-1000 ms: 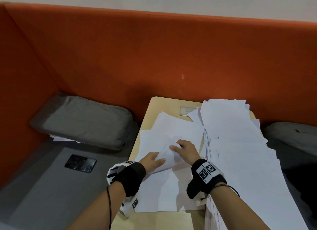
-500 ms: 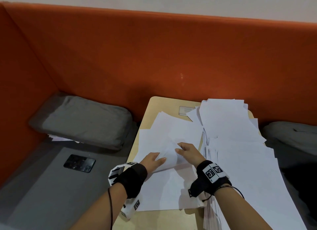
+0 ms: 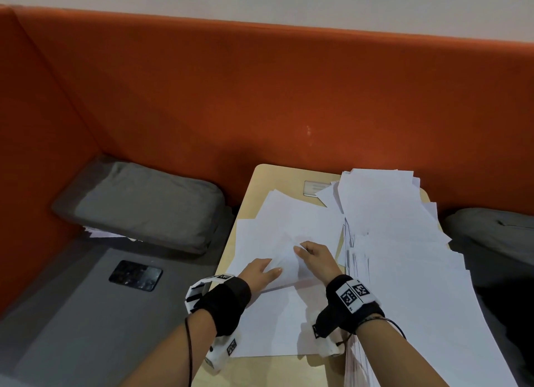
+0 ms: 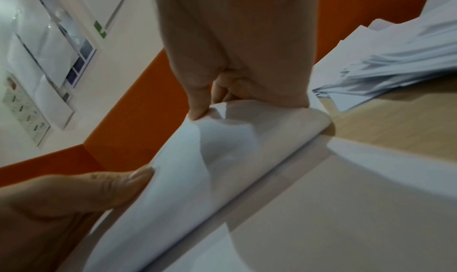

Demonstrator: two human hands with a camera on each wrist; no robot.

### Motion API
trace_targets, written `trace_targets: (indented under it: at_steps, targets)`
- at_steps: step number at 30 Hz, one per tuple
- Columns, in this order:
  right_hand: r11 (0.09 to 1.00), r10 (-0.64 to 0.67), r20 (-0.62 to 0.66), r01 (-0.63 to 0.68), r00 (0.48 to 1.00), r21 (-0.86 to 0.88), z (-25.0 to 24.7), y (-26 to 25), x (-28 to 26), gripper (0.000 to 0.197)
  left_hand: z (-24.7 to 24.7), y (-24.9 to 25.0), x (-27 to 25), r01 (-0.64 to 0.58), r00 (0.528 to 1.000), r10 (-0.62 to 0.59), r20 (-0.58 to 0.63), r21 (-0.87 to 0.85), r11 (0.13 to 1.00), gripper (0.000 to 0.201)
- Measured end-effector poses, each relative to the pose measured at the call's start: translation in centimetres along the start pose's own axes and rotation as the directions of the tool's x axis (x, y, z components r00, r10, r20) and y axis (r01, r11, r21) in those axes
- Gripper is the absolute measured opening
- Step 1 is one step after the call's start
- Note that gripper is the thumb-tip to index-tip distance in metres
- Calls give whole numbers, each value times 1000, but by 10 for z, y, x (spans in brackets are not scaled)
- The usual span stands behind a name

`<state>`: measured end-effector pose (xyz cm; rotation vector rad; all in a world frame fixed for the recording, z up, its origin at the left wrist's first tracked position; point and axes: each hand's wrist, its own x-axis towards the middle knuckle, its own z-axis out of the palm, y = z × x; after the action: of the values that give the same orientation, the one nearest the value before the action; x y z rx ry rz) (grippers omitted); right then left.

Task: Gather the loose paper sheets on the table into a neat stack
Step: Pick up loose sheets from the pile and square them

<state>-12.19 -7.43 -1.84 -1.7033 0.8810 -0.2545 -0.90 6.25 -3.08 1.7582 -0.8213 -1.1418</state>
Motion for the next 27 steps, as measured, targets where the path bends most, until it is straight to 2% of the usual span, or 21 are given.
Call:
trace_targets:
  at_steps: [3,5,7,8,12,16,20,27]
  targets:
    - [998,-3,100,-4,995,70,-8,1,-6,15,3,6,4,72,997,-72,-34,-12,997,26]
    - [998,-9,153,-1,988,65,-11,4,-11,20,7,12,9,73,997,-74,-32,-8,997,40]
    - [995,-2,152,-13,988,100,-11,10,-16,19,14,13,16,45,999,-45,-16,16,999,57]
    - [989,15,137,-34,991,142,-12,14,-17,16,17,13,19,41,999,-41,-12,37,998,58]
    - [968,65,103,-88,993,237,-17,26,-27,13,23,12,16,44,998,-46,50,42,998,24]
    - [992,32,165,-51,986,112,-30,26,-31,18,21,8,18,125,992,-126,14,53,991,36]
    - [998,68,150,-69,986,-3,-38,34,-28,22,21,7,20,173,985,-174,16,70,983,46]
    - [997,77,156,-74,985,-23,-38,40,-25,22,20,11,17,218,974,-221,43,50,975,40]
